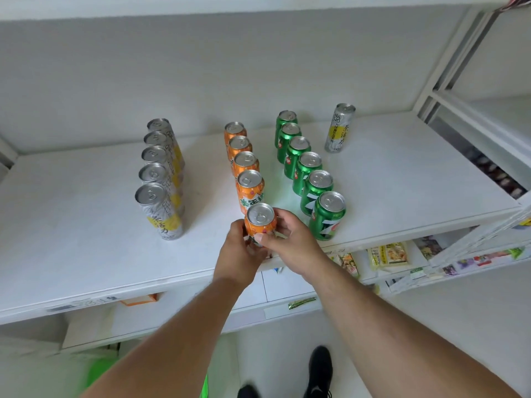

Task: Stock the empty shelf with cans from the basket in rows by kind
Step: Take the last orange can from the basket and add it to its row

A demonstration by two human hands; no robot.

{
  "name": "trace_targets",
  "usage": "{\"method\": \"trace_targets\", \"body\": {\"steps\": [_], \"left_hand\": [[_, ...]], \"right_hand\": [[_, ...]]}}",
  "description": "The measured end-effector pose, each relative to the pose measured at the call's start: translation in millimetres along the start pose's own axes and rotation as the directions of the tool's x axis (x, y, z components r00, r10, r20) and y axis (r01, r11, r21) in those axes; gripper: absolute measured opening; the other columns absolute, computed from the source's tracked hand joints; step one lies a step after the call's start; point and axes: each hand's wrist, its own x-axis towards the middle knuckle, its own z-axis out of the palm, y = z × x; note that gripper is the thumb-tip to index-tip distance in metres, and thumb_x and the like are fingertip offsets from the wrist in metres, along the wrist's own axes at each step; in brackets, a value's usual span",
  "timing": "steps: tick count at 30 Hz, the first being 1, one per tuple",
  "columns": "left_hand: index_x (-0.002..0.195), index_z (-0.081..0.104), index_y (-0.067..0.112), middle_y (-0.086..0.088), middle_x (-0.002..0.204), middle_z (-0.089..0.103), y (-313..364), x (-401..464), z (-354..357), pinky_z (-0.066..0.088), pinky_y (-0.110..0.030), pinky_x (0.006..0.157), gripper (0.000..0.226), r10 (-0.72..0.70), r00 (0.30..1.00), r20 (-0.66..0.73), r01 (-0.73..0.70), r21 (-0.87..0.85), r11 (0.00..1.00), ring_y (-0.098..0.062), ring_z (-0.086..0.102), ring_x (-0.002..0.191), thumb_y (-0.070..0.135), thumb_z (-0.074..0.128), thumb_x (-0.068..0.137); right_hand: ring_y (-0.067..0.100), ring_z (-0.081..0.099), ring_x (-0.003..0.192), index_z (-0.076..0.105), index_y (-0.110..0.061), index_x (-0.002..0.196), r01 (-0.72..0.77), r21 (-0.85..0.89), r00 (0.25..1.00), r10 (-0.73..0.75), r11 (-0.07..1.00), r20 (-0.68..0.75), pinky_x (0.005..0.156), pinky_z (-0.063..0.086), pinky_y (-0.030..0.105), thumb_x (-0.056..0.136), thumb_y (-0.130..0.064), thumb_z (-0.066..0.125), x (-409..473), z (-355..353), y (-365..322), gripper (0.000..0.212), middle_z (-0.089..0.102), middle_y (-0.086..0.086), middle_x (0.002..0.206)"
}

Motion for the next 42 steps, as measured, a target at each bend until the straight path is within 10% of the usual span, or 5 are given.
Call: {"method": "trace_targets", "body": {"steps": [7,14,23,29,42], "left_hand": [[0.142,0.049,0.023,0.008,0.135,0.061,-9,-17,-10,0.048,-0.029,0.106,0.051,0.021,0.999,-0.047,-0.027,-0.134,0.991,-0.005,0.057,0.124,0.016,0.067,0.095],[0.151,0.046,0.022,0.011,0.144,0.057,-1,-21,-15,0.037,-0.037,0.119,0.047,-0.009,1.000,0.020,0.012,-0.154,0.988,-0.005,0.049,0.136,0.012,0.047,0.105],[0.155,0.038,0.022,0.009,0.149,0.053,7,-2,-15,0.036,-0.044,0.119,0.049,-0.061,0.998,0.031,0.065,-0.161,0.985,-0.009,0.047,0.139,0.029,0.044,0.107],[0.155,0.037,0.027,0.010,0.147,0.054,11,5,-15,0.038,-0.042,0.118,0.048,-0.050,0.998,0.041,0.054,-0.104,0.993,-0.010,0.049,0.137,0.031,0.041,0.108],[0.157,0.032,0.021,0.007,0.154,0.043,24,-15,-16,0.033,-0.030,0.117,0.057,-0.147,0.989,-0.016,0.143,-0.147,0.979,-0.013,0.044,0.140,0.019,0.051,0.104]], "right_hand": [[0.004,0.058,0.131,0.055,-0.021,0.147,-0.055,0.035,0.991,0.059,0.998,-0.120,0.109,0.047,0.027,0.085,-0.043,0.075,-15,5,11,0.069,0.062,-0.007,0.144],[-0.003,0.052,0.058,0.076,-0.031,0.107,-0.068,0.038,0.982,0.074,0.997,-0.175,0.062,0.043,0.022,0.107,-0.029,0.050,-17,11,9,0.026,0.070,-0.012,0.083],[-0.005,0.066,0.094,0.076,-0.036,0.114,-0.110,0.057,0.984,0.117,0.992,-0.137,0.093,0.053,0.024,0.108,-0.038,0.049,6,12,2,0.028,0.072,-0.029,0.095],[-0.007,0.058,0.068,0.075,-0.033,0.110,-0.129,0.074,0.984,0.137,0.989,-0.114,0.067,0.043,0.013,0.109,-0.038,0.047,9,9,-7,0.029,0.065,-0.025,0.071],[0.014,0.059,0.128,0.047,-0.029,0.154,-0.150,0.081,0.987,0.154,0.985,-0.049,0.102,0.047,0.027,0.109,-0.040,0.046,-6,3,-8,0.047,0.056,-0.010,0.146]]}}
